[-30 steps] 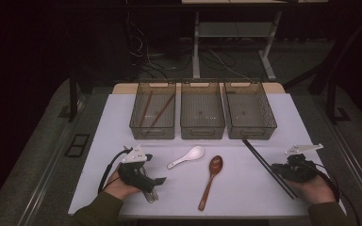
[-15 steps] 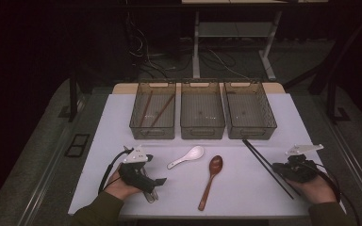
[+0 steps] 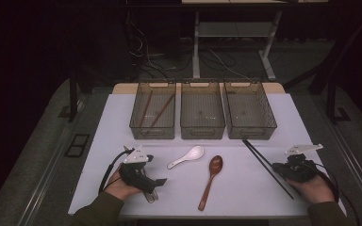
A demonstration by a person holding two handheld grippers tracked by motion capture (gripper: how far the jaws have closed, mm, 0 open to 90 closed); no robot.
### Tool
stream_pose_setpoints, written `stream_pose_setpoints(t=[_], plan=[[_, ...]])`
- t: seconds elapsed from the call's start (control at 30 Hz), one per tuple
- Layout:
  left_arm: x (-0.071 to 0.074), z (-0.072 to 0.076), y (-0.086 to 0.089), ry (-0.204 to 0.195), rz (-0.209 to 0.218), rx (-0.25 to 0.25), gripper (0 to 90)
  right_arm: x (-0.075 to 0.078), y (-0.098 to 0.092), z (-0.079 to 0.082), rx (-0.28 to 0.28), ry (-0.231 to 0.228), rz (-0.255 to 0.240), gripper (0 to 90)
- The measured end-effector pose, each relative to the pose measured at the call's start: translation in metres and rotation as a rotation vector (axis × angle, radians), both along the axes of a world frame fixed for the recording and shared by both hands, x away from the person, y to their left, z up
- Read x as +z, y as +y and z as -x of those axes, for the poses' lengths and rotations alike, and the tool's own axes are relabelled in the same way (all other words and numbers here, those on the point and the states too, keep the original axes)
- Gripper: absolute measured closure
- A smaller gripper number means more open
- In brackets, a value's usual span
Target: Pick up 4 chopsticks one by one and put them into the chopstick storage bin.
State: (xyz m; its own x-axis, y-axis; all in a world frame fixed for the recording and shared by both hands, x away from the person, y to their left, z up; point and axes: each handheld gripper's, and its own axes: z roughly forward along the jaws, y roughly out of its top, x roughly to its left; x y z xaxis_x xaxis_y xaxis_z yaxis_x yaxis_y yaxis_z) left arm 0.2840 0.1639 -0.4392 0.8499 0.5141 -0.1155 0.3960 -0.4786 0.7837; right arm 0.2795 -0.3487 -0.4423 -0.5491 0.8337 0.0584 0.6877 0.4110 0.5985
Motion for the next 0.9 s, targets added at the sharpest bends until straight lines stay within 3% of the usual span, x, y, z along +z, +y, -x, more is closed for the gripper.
stream_pose_setpoints(t=[0.37, 0.9], plan=[[0.0, 0.0, 0.0, -0.001, 0.002, -0.001, 0.0, -0.001, -0.006, -0.002, -0.017, 0.016, -0.063, 85.7], [0.0, 0.0, 0.0, 0.0, 0.005, -0.002, 0.0, 0.009, -0.011, 0.002, -0.007, -0.017, -0.08, 85.8]])
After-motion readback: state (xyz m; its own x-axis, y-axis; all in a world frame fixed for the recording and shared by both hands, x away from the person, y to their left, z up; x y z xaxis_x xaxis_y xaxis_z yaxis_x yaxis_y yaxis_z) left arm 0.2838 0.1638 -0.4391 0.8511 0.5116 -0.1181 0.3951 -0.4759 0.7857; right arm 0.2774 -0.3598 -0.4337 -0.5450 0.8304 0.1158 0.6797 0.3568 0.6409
